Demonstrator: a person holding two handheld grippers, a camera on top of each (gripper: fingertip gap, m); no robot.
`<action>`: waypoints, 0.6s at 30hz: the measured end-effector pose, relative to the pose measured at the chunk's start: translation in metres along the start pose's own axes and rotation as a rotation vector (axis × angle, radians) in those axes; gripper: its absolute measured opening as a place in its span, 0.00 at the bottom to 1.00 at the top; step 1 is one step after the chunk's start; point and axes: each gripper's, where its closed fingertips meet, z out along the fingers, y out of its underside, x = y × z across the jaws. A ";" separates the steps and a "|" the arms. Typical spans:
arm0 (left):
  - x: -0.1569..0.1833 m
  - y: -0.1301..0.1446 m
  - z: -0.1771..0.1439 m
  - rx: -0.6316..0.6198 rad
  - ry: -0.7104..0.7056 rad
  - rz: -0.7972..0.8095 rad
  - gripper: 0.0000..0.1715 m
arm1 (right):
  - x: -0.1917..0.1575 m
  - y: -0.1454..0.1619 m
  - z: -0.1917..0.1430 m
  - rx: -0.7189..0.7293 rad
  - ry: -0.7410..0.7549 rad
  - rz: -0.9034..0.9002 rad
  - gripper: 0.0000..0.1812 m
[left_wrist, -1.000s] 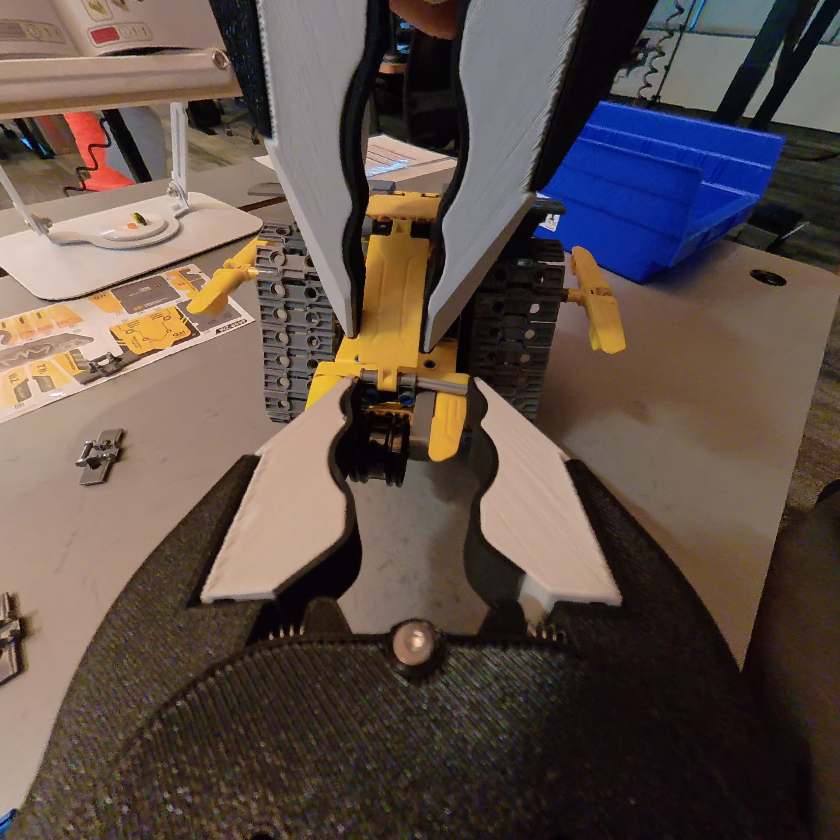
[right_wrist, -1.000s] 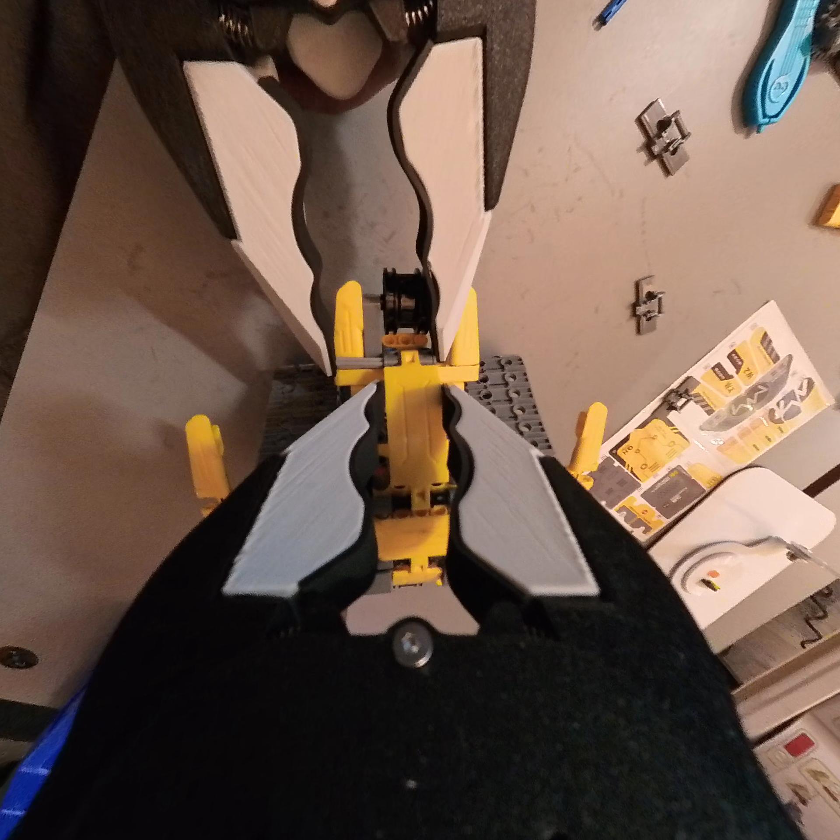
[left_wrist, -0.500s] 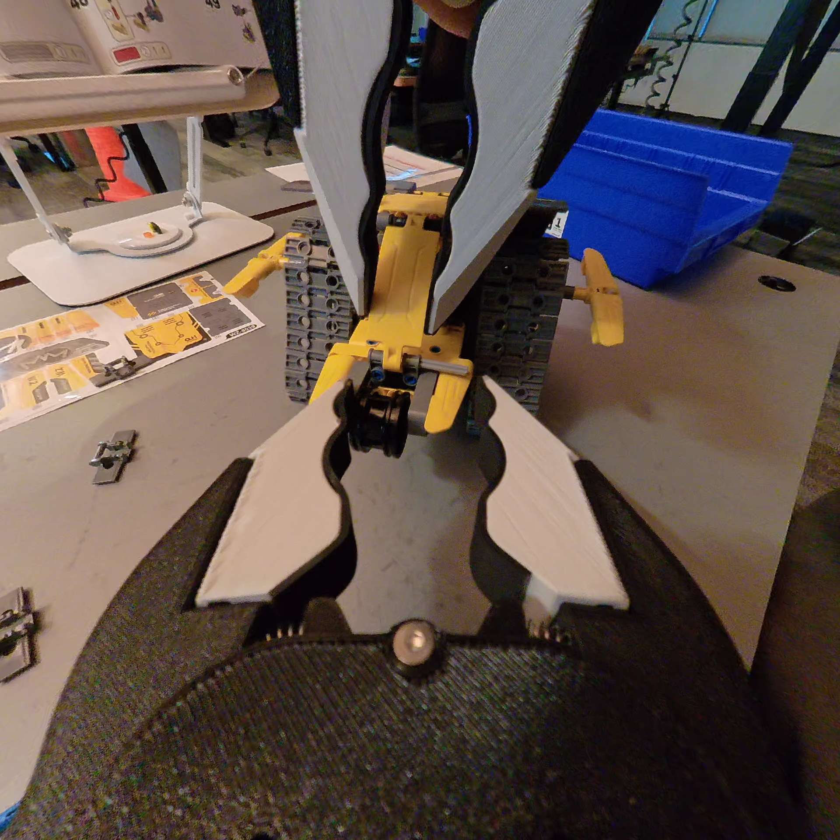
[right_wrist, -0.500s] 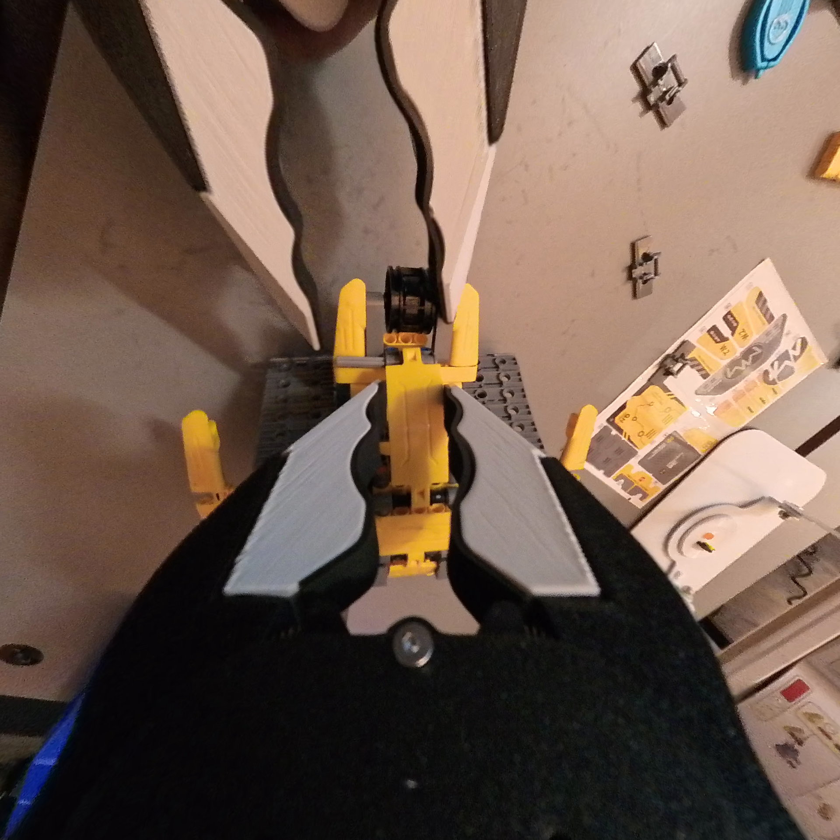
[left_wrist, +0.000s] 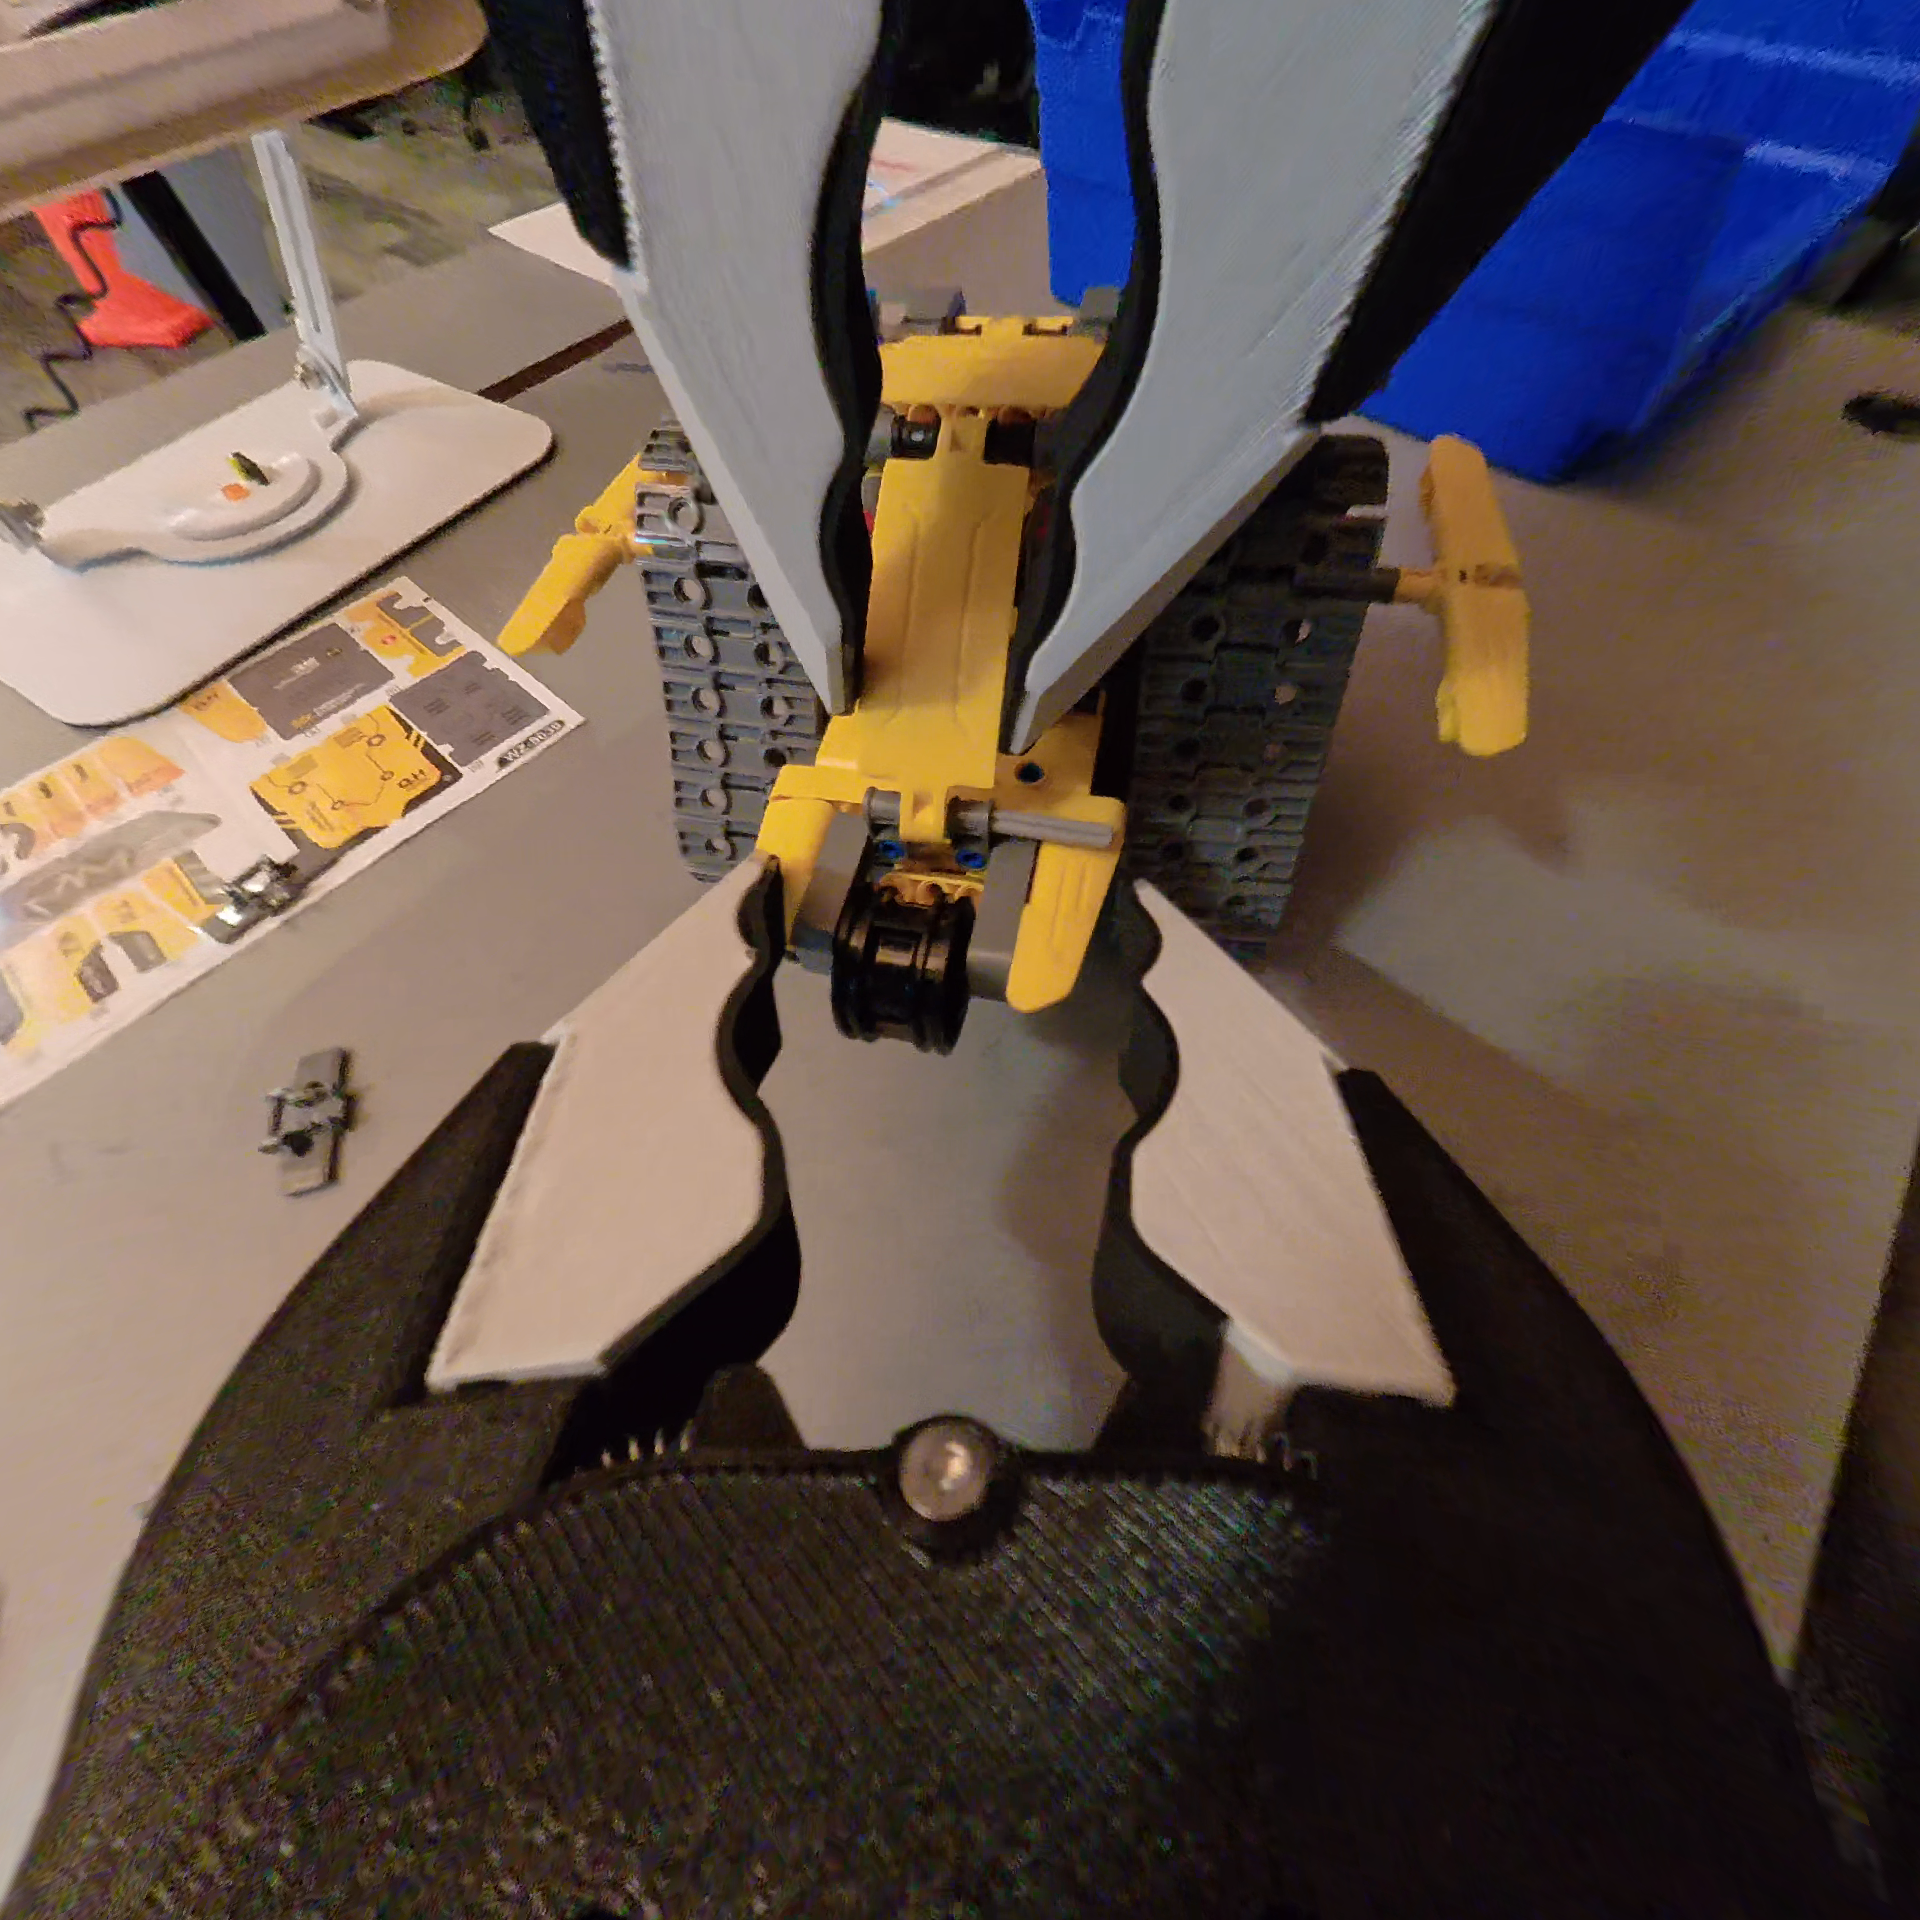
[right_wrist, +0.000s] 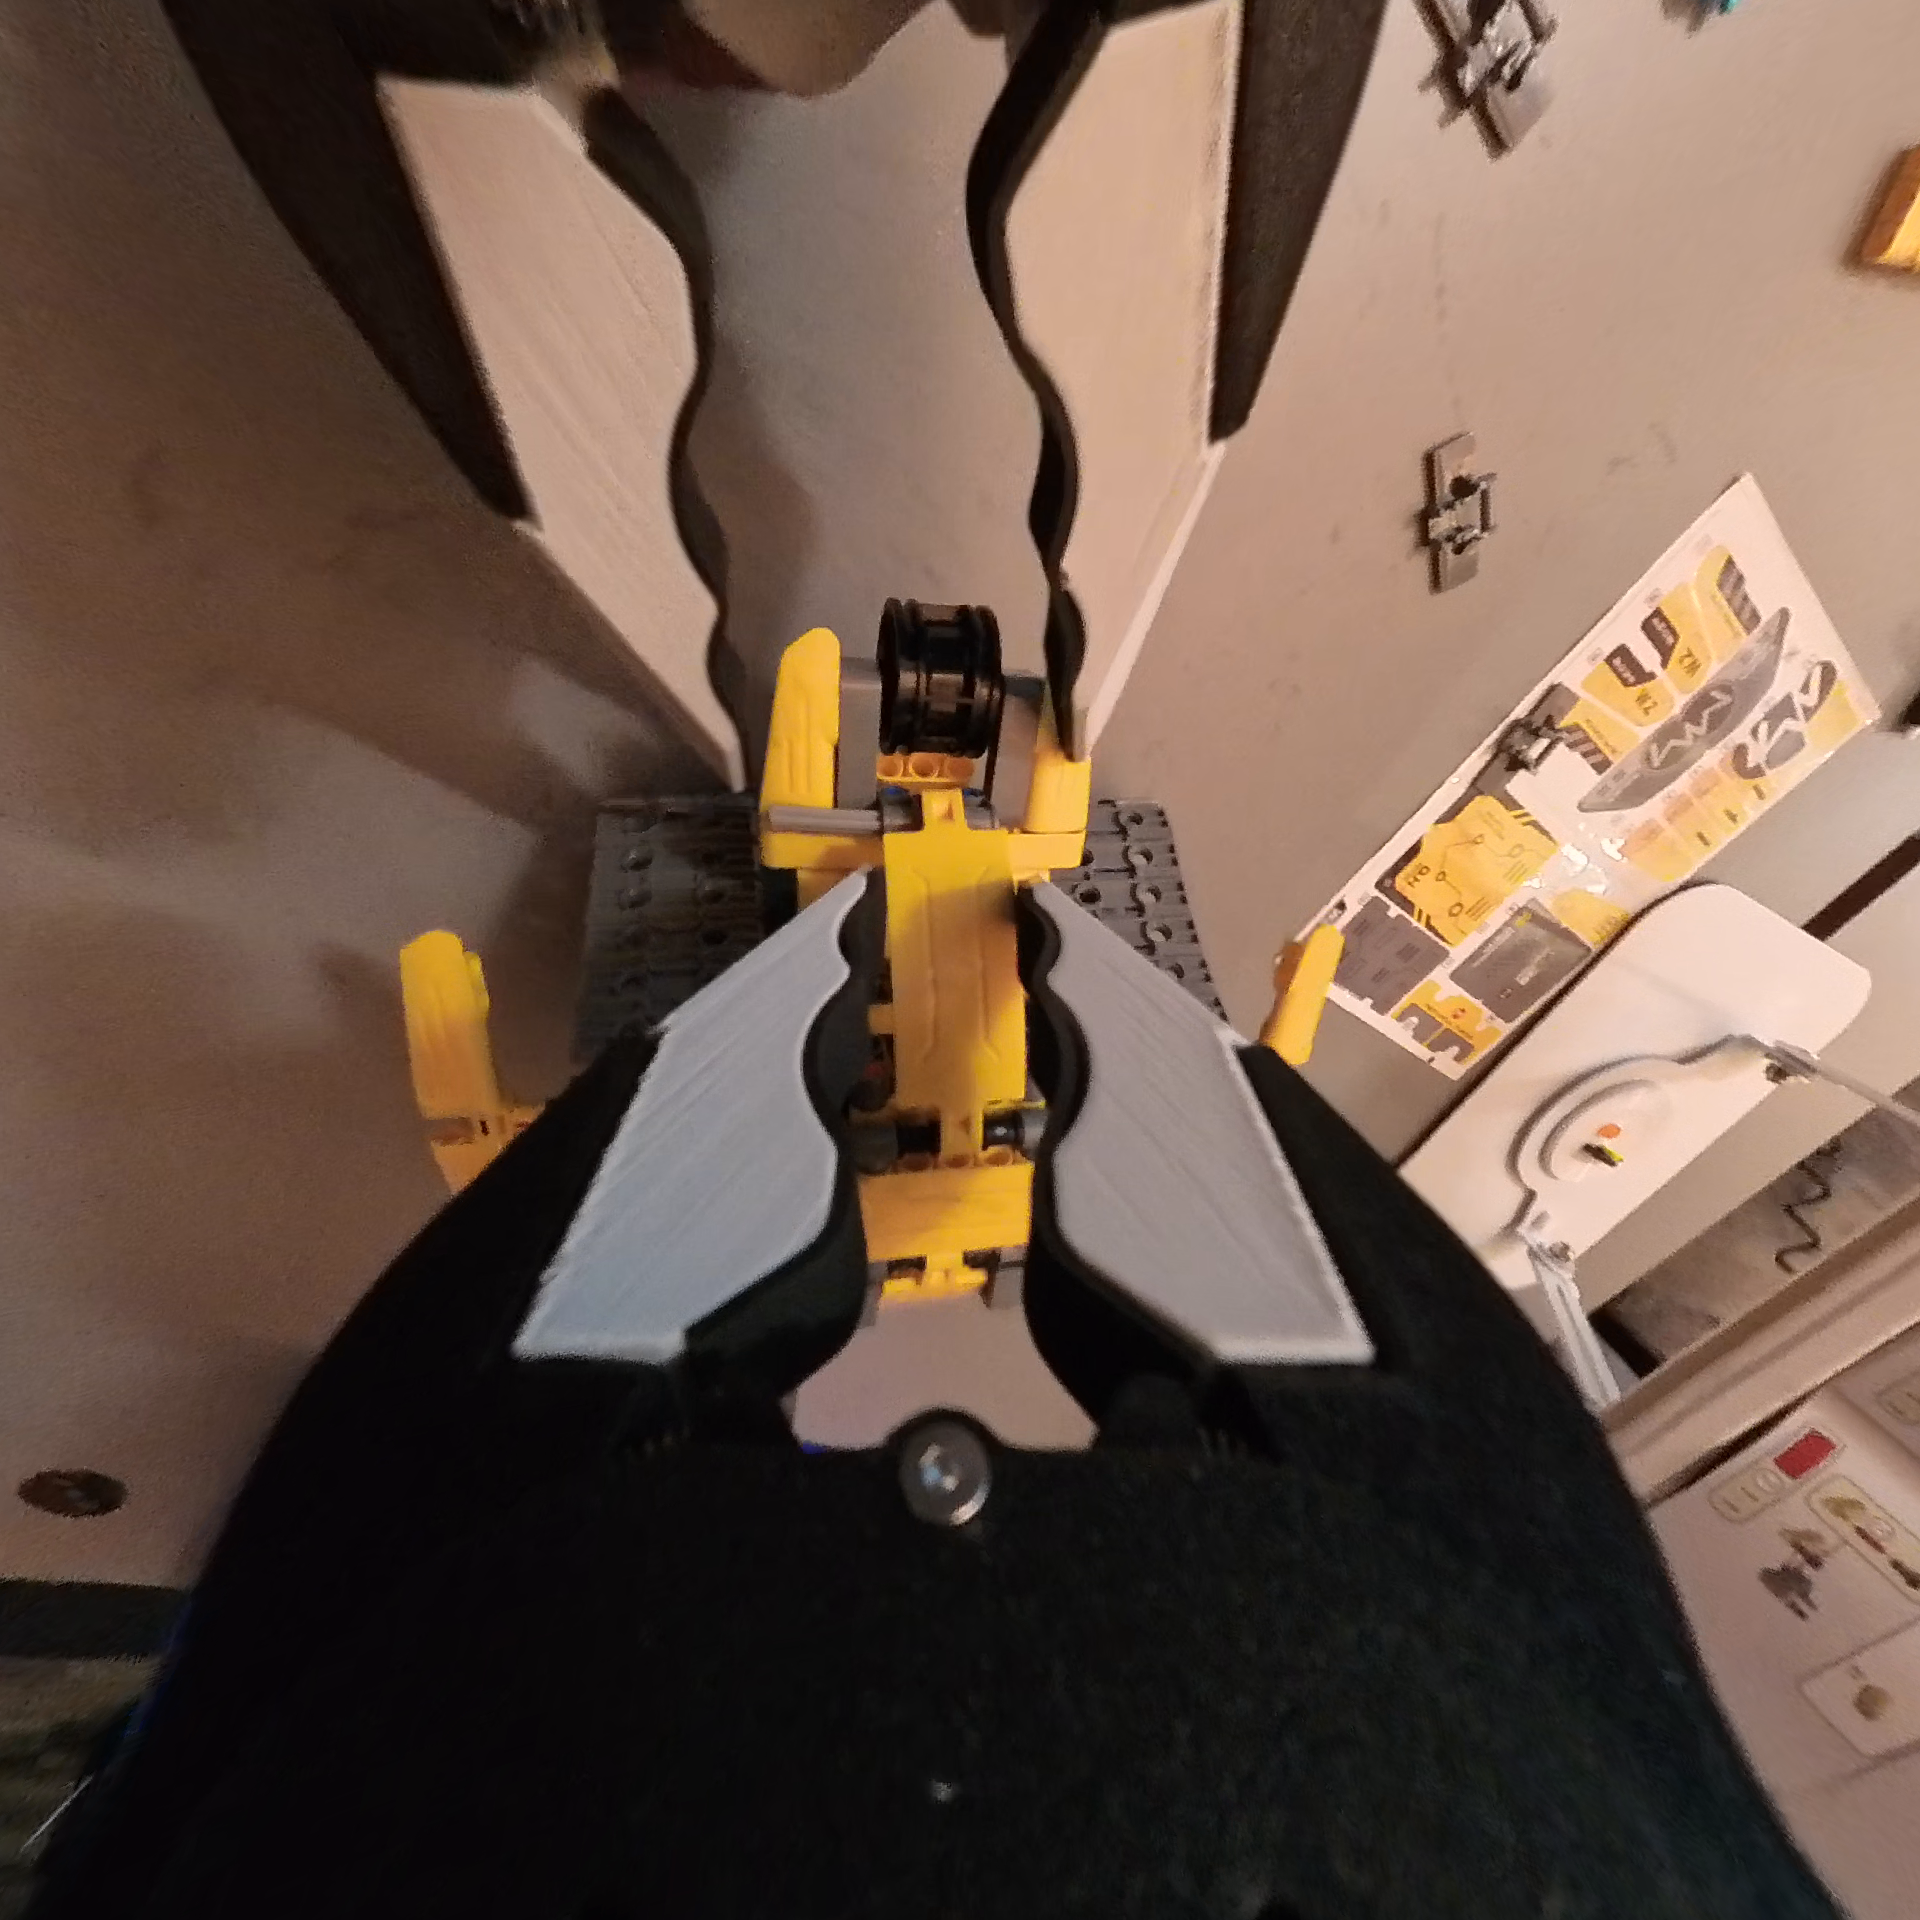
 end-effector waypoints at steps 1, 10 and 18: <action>-0.001 0.000 0.001 0.000 -0.001 0.013 0.34 | 0.000 0.001 0.000 -0.016 0.002 0.004 0.13; 0.003 -0.004 0.005 0.068 0.026 -0.006 0.39 | -0.001 0.010 0.005 -0.064 0.001 0.035 0.13; -0.002 -0.010 0.010 0.108 0.021 0.036 0.46 | 0.000 0.012 0.004 0.014 -0.016 0.075 0.13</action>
